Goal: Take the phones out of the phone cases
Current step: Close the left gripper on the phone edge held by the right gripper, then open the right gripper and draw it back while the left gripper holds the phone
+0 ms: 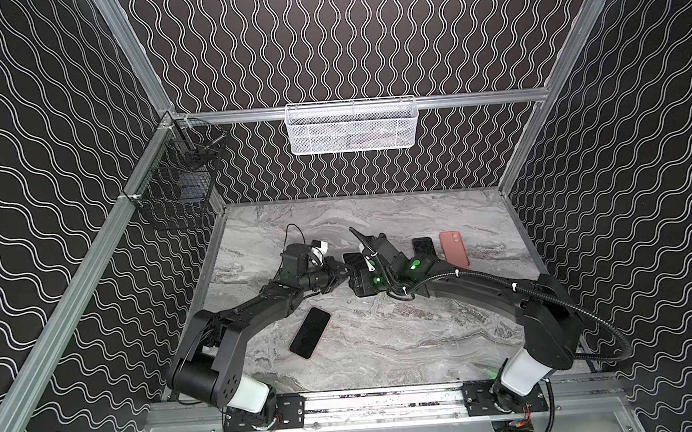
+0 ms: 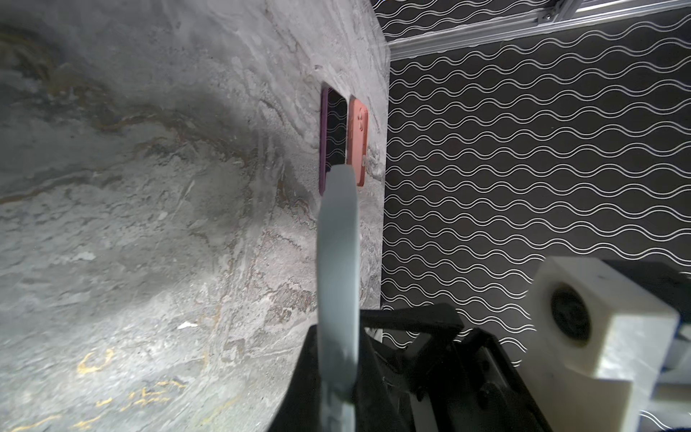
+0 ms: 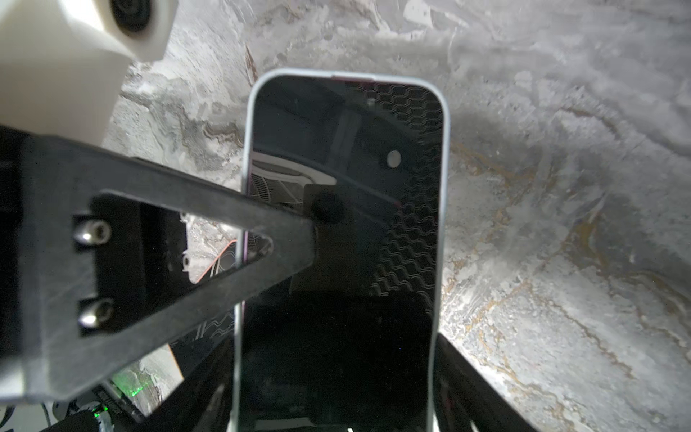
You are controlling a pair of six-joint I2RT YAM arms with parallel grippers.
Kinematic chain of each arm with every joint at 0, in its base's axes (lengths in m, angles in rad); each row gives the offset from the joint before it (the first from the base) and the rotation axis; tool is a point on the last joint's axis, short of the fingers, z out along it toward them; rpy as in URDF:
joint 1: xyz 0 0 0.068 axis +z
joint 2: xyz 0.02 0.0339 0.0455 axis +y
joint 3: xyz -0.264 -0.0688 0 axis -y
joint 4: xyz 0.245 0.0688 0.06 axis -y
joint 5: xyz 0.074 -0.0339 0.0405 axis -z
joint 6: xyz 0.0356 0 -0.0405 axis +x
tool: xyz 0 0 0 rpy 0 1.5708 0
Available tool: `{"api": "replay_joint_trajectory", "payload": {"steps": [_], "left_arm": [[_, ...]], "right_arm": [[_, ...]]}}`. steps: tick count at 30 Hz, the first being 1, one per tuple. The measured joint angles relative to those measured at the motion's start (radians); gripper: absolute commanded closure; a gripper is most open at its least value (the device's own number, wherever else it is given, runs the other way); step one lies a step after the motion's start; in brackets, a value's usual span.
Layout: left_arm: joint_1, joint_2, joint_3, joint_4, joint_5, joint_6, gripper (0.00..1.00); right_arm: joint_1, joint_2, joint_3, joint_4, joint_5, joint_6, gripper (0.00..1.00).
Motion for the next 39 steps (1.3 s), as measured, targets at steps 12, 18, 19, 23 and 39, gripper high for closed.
{"api": "replay_joint_trajectory", "payload": {"steps": [12,18,19,23,39], "left_arm": [[0.0,-0.052,0.041,-0.04,-0.057,0.021,1.0],[0.0,-0.086,0.087,-0.1,-0.072,0.023,1.0],[0.0,-0.095,0.093,-0.104,-0.076,0.023,1.0],[0.0,-0.129,0.094,-0.102,-0.099,0.02,1.0],[0.006,-0.258,0.009,-0.011,-0.23,-0.184,1.0]], "right_arm": [[-0.041,-0.091,0.064,-0.016,-0.103,-0.09,0.04],[-0.123,-0.22,0.014,0.079,-0.245,-0.071,0.05],[-0.136,-0.242,-0.006,0.097,-0.261,-0.051,0.05],[-0.169,-0.321,-0.065,0.14,-0.314,-0.003,0.04],[-0.2,-0.491,-0.317,0.303,-0.408,0.186,0.11]]}}
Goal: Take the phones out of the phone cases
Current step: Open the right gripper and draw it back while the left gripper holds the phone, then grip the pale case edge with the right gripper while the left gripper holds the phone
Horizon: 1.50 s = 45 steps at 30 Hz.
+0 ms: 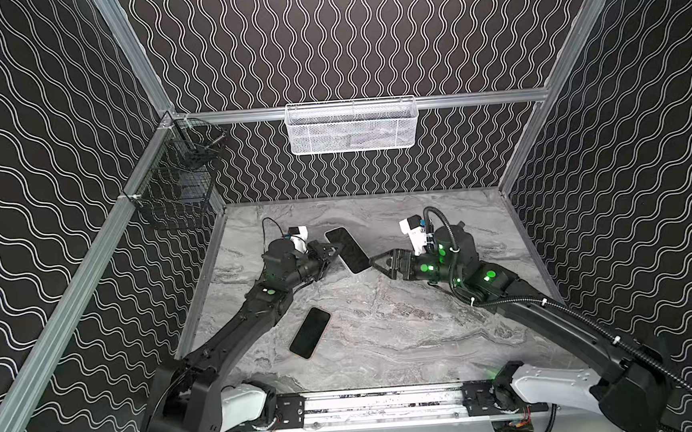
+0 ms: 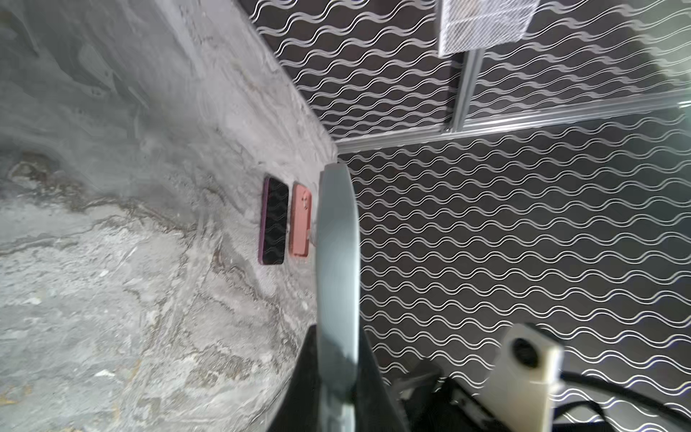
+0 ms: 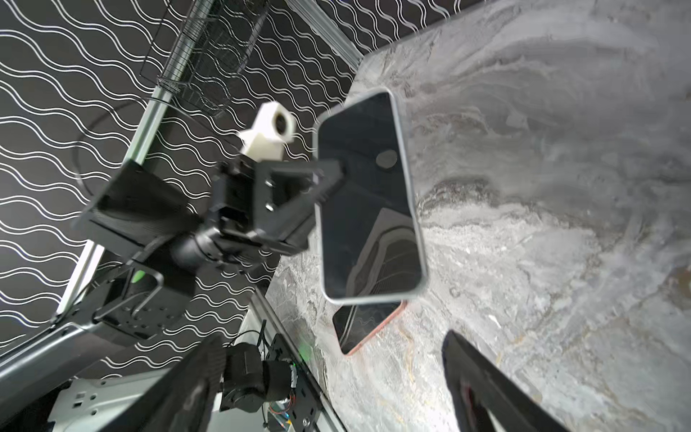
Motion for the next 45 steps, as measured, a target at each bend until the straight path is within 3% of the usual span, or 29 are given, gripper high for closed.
{"api": "replay_joint_trajectory", "payload": {"steps": [10,20,31,45], "left_arm": [[0.001,-0.003,-0.047,0.109,-0.046,-0.093,1.0],[0.001,0.022,-0.093,0.254,-0.047,-0.143,1.0],[0.001,0.022,-0.161,0.344,-0.047,-0.165,1.0],[0.001,0.045,-0.214,0.432,-0.047,-0.211,1.0]], "right_arm": [[0.062,-0.031,-0.169,0.228,-0.05,0.159,0.17],[0.12,0.017,-0.337,0.589,0.019,0.308,0.27],[0.169,0.182,-0.335,0.864,0.093,0.367,0.33],[0.171,0.33,-0.322,1.07,0.097,0.425,0.43]]}}
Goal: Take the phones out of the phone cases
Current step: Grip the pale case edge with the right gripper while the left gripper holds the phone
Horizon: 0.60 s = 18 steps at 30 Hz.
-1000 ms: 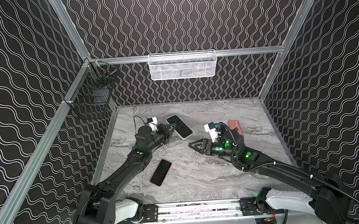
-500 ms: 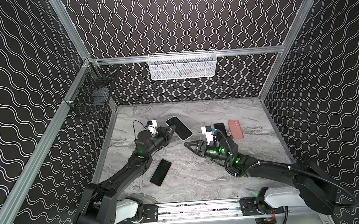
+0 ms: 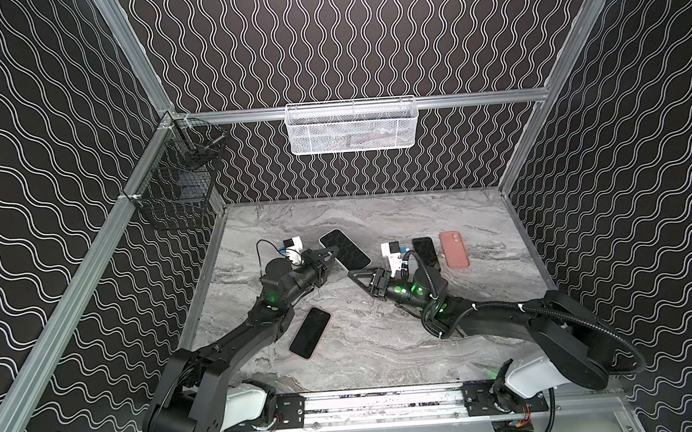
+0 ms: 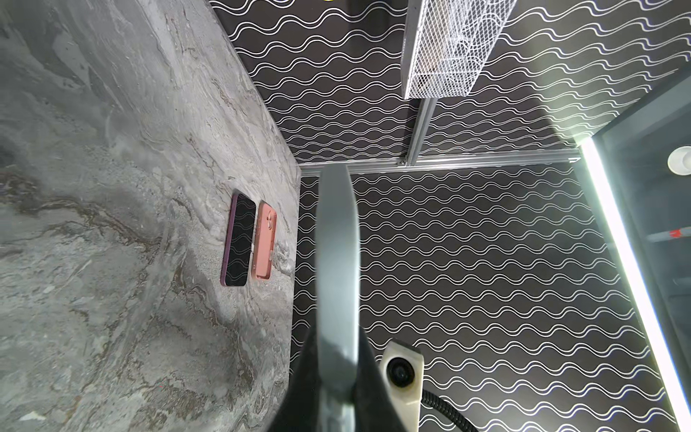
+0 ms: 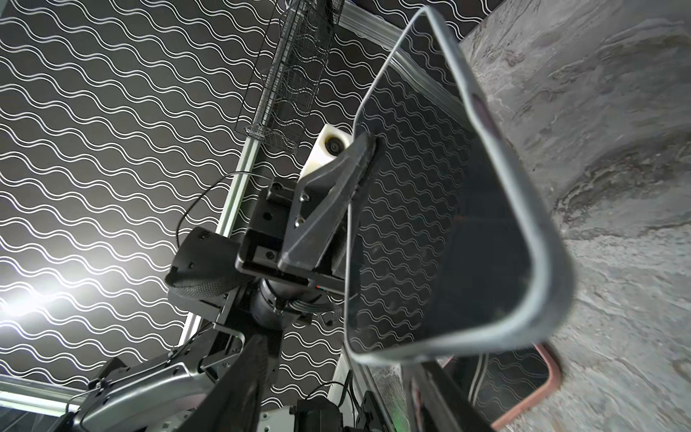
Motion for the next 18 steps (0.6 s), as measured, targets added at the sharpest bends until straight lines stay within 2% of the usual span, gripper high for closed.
{"api": "replay_joint_trajectory", "payload": {"steps": [9,18], "left_arm": [[0.0,0.012,-0.005,0.031,0.001,-0.033,1.0],[-0.004,-0.055,-0.01,0.003,-0.003,-0.029,1.0]], "right_arm": [[0.0,0.01,0.001,0.025,0.01,0.003,0.53],[-0.001,0.049,-0.013,0.091,0.018,0.011,0.62]]}}
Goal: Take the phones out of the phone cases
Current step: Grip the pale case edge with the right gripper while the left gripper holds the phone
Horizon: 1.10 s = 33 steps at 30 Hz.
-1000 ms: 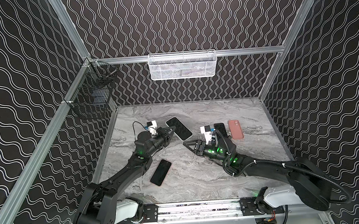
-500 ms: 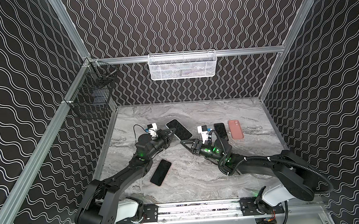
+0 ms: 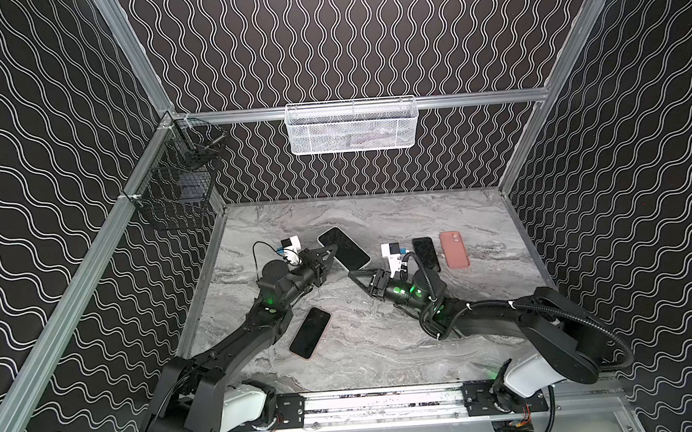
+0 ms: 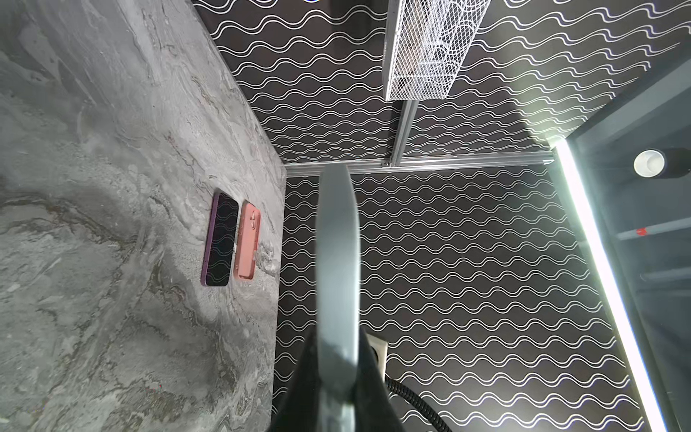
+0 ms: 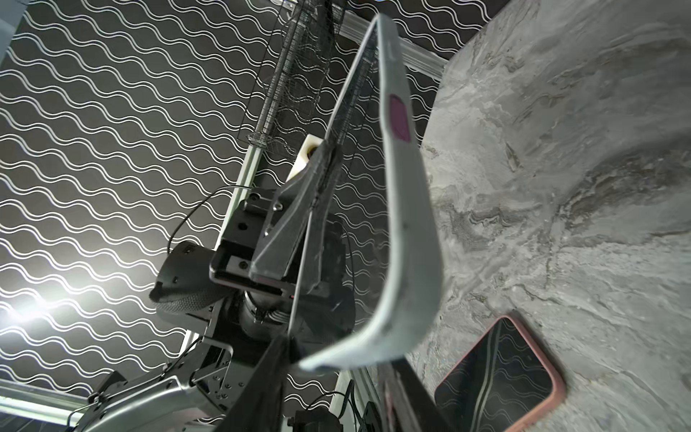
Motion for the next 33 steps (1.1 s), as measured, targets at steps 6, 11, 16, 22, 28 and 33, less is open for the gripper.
{"api": "replay_joint_trajectory", "payload": {"steps": [6,11,16,22,28,33], "left_arm": [[-0.007,-0.014,-0.012,-0.004,0.001,-0.003,1.0],[-0.013,-0.024,-0.012,-0.019,0.0,-0.002,1.0],[-0.014,-0.019,-0.012,-0.023,0.0,-0.001,1.0],[-0.016,-0.005,-0.01,-0.011,-0.006,-0.003,1.0],[-0.019,0.023,0.006,0.004,-0.008,-0.003,1.0],[-0.024,0.044,0.006,0.035,-0.013,-0.01,1.0]], "right_arm": [[0.0,0.012,0.003,0.03,-0.003,0.006,0.65],[0.001,0.012,0.006,0.037,-0.004,0.007,0.68],[0.001,0.015,0.006,0.052,-0.004,0.026,0.74],[0.013,0.022,0.003,0.066,0.013,0.051,0.79],[0.02,0.041,-0.004,0.119,0.042,0.064,0.81],[0.026,0.041,-0.005,0.121,0.068,0.06,0.81]]}}
